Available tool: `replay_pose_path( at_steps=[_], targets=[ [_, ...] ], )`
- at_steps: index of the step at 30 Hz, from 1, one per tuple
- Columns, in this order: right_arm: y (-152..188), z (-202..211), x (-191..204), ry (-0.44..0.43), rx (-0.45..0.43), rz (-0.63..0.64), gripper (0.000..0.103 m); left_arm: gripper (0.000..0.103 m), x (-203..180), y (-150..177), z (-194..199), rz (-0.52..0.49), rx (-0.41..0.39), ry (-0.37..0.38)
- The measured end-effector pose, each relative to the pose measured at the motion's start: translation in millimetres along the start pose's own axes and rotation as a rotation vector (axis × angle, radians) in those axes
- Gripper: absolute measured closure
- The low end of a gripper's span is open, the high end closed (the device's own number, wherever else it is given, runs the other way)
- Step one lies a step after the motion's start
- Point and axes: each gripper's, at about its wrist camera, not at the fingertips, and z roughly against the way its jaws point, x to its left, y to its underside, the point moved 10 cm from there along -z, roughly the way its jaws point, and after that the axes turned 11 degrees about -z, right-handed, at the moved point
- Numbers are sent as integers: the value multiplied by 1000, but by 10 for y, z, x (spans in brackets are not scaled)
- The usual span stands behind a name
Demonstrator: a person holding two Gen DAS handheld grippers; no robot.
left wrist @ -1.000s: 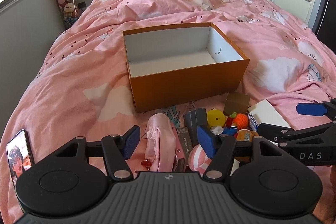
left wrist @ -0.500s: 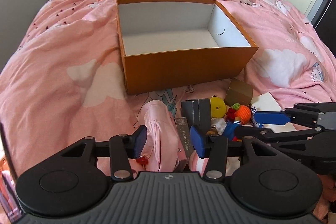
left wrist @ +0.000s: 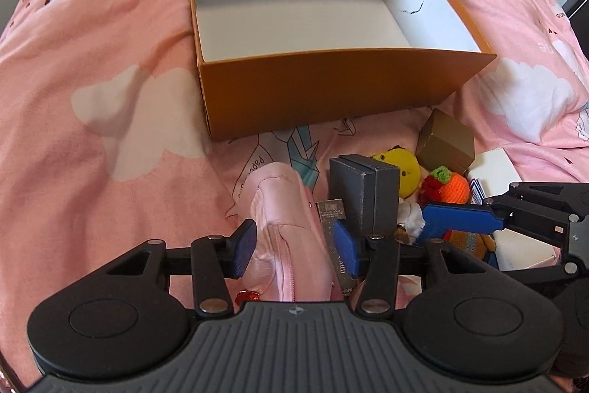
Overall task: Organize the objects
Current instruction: 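Reach both grippers down to the pink pouch and pink stick in the pile, then grasp the pink pouch with the left gripper while the right grasps the pink stick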
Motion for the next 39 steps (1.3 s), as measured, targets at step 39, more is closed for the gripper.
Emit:
replay_pose_path(
  at_steps=[39],
  targets=[
    [48,-943,514,40,294,74,68,54,459,103,-37,140,9,64]
  ],
)
